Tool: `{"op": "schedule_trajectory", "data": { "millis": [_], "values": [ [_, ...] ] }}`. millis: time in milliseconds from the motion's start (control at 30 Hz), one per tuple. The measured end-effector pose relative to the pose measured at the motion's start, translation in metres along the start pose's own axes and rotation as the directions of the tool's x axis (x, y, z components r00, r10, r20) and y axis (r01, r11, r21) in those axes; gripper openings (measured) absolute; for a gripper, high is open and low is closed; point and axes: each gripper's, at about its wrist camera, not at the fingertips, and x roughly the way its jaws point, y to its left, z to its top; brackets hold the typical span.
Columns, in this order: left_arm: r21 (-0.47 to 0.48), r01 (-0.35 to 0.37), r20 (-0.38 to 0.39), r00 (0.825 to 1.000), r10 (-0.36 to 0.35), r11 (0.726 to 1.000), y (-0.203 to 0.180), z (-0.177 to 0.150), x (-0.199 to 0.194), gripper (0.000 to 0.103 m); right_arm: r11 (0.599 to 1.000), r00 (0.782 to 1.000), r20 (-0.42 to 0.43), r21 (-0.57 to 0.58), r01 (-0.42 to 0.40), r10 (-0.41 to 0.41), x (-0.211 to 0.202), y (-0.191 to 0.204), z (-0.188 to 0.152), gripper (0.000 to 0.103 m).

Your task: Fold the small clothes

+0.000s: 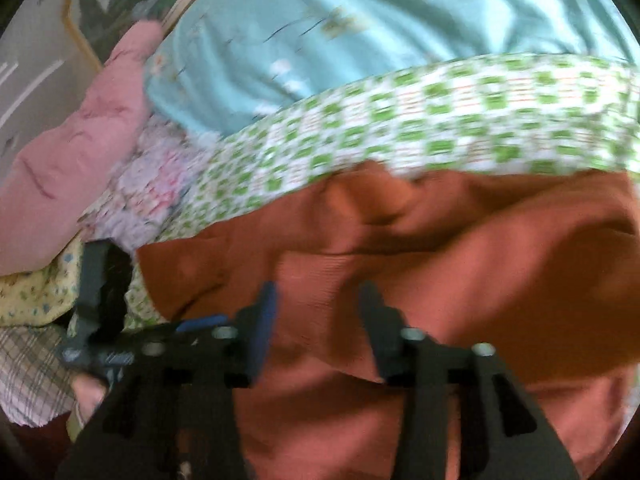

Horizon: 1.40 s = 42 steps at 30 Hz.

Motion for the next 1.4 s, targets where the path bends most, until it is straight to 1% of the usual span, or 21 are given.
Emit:
{"op": "schedule_trajectory", "data": {
  "millis": [33, 100, 167, 200, 233, 300, 400, 500, 567, 633, 733, 800, 967, 1033, 1100, 1200, 1233, 1267, 1300, 1333, 1400],
  "values": [
    [0.005, -0.005, -0.009, 1.000, 0.005, 1.000, -0.003, 0.006, 0.011, 0.086, 1.000, 1.000, 0.009, 0.017, 0.014, -0.014, -0.010, -0.009, -0.002, 0.049],
    [0.034, -0.018, 0.003, 1.000, 0.017, 0.999, -0.014, 0.015, 0.026, 0.083, 0.997, 0.999, 0.022, 0.062, 0.037, -0.038, -0.027, -0.027, -0.007, 0.049],
    [0.078, -0.039, 0.028, 0.999, 0.037, 0.996, -0.027, 0.020, 0.036, 0.054, 0.994, 0.998, 0.041, 0.095, 0.051, -0.055, -0.039, -0.037, -0.012, 0.049],
    [0.092, -0.038, 0.020, 0.999, 0.036, 0.995, -0.030, 0.022, 0.041, 0.015, 0.992, 0.997, 0.050, 0.110, 0.057, -0.063, -0.046, -0.042, -0.014, 0.049],
    [0.100, -0.034, 0.011, 0.999, 0.033, 0.994, -0.035, 0.023, 0.046, 0.007, 0.991, 0.996, 0.061, 0.123, 0.062, -0.070, -0.052, -0.046, -0.015, 0.049],
    [0.100, -0.029, 0.022, 0.999, 0.027, 0.995, -0.032, 0.022, 0.045, 0.004, 0.987, 0.993, 0.082, 0.148, 0.067, -0.080, -0.063, -0.053, -0.019, 0.049],
    [0.127, -0.039, 0.090, 0.996, 0.028, 0.991, -0.042, 0.015, 0.027, 0.002, 0.981, 0.989, 0.116, 0.183, 0.067, -0.089, -0.079, -0.063, -0.024, 0.049],
    [0.131, -0.029, 0.171, 0.985, 0.006, 0.991, -0.042, 0.001, -0.017, 0.002, 0.977, 0.984, 0.140, 0.201, 0.076, -0.106, -0.091, -0.069, -0.026, 0.049],
    [0.140, -0.064, 0.234, 0.972, 0.030, 0.988, -0.032, -0.011, -0.053, 0.002, 0.974, 0.979, 0.156, 0.203, 0.097, -0.130, -0.101, -0.075, -0.026, 0.049],
    [0.124, -0.094, 0.261, 0.964, 0.059, 0.988, -0.014, -0.018, -0.075, 0.002, 0.970, 0.974, 0.160, 0.209, 0.125, -0.160, -0.107, -0.082, -0.025, 0.050],
    [0.078, -0.161, 0.241, 0.961, 0.138, 0.984, 0.017, -0.022, -0.083, 0.002, 0.962, 0.971, 0.144, 0.221, 0.159, -0.193, -0.107, -0.097, -0.022, 0.059],
    [0.029, -0.166, 0.206, 0.966, 0.157, 0.986, 0.034, -0.023, -0.079, 0.002, 0.956, 0.967, 0.118, 0.219, 0.196, -0.226, -0.100, -0.106, -0.016, 0.066],
    [-0.029, -0.177, 0.179, 0.967, 0.179, 0.984, 0.052, -0.026, -0.075, 0.002, 0.949, 0.960, 0.032, 0.163, 0.269, -0.277, -0.071, -0.122, 0.006, 0.070],
    [-0.027, -0.191, 0.161, 0.968, 0.193, 0.981, 0.058, -0.030, -0.071, 0.002, 0.948, 0.957, -0.003, 0.135, 0.288, -0.291, -0.057, -0.128, 0.012, 0.070],
    [-0.018, -0.205, 0.156, 0.966, 0.205, 0.979, 0.056, -0.032, -0.069, 0.002, 0.941, 0.946, -0.052, 0.105, 0.323, -0.319, -0.038, -0.137, 0.017, 0.070],
    [-0.025, -0.207, 0.144, 0.968, 0.208, 0.978, 0.063, -0.033, -0.067, 0.002, 0.933, 0.936, -0.111, 0.106, 0.345, -0.334, -0.016, -0.153, 0.016, 0.070],
    [-0.027, -0.211, 0.139, 0.967, 0.213, 0.977, 0.064, -0.032, -0.067, 0.002, 0.935, 0.938, -0.127, 0.112, 0.336, -0.322, -0.010, -0.157, 0.014, 0.068],
    [-0.029, -0.215, 0.132, 0.967, 0.217, 0.976, 0.067, -0.034, -0.063, 0.002, 0.939, 0.940, -0.129, 0.103, 0.329, -0.315, -0.007, -0.158, 0.012, 0.049],
    [-0.030, -0.218, 0.128, 0.967, 0.220, 0.976, 0.067, -0.033, -0.060, 0.002, 0.946, 0.945, -0.122, 0.079, 0.314, -0.304, -0.007, -0.155, 0.011, 0.010],
    [-0.023, -0.224, 0.130, 0.966, 0.225, 0.974, 0.062, -0.029, -0.060, 0.002, 0.957, 0.956, -0.122, 0.079, 0.279, -0.268, -0.008, -0.154, 0.011, 0.012],
    [-0.004, -0.214, 0.145, 0.967, 0.212, 0.977, 0.052, -0.026, -0.060, 0.002, 0.954, 0.955, -0.078, 0.068, 0.292, -0.287, -0.020, -0.152, 0.015, 0.011]
  ]
}}
